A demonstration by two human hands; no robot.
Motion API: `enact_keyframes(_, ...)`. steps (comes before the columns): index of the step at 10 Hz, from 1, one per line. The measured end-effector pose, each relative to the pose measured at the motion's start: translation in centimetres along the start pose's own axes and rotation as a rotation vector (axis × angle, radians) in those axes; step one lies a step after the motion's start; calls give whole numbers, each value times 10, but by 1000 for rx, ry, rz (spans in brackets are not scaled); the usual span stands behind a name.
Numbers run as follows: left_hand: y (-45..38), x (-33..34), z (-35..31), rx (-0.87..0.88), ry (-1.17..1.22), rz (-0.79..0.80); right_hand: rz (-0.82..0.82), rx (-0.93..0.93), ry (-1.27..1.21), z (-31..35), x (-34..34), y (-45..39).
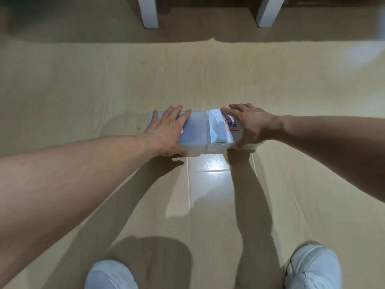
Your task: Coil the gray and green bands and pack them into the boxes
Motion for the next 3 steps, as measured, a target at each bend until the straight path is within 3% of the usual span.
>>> enact_keyframes(1,14,-23,-2,7,77,-35,-77,-19,-54,6,-26,21)
enact_keyframes(2,43,-79,-8,-3,349,-196,-270,-7,-193,0,-77,58)
enact_keyframes(3,92,-156,-7,11,627,-539,-563,150,-397,-29,-137,120)
Point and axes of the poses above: each hand's wrist, its own y-axis away from the middle knuckle, its own x-axis out of the palm, z = x × y, the point moved 10 cm from there along -y, towards the middle knuckle, and after that the axes turned 13 degrees about y, right-handed, at the moved point
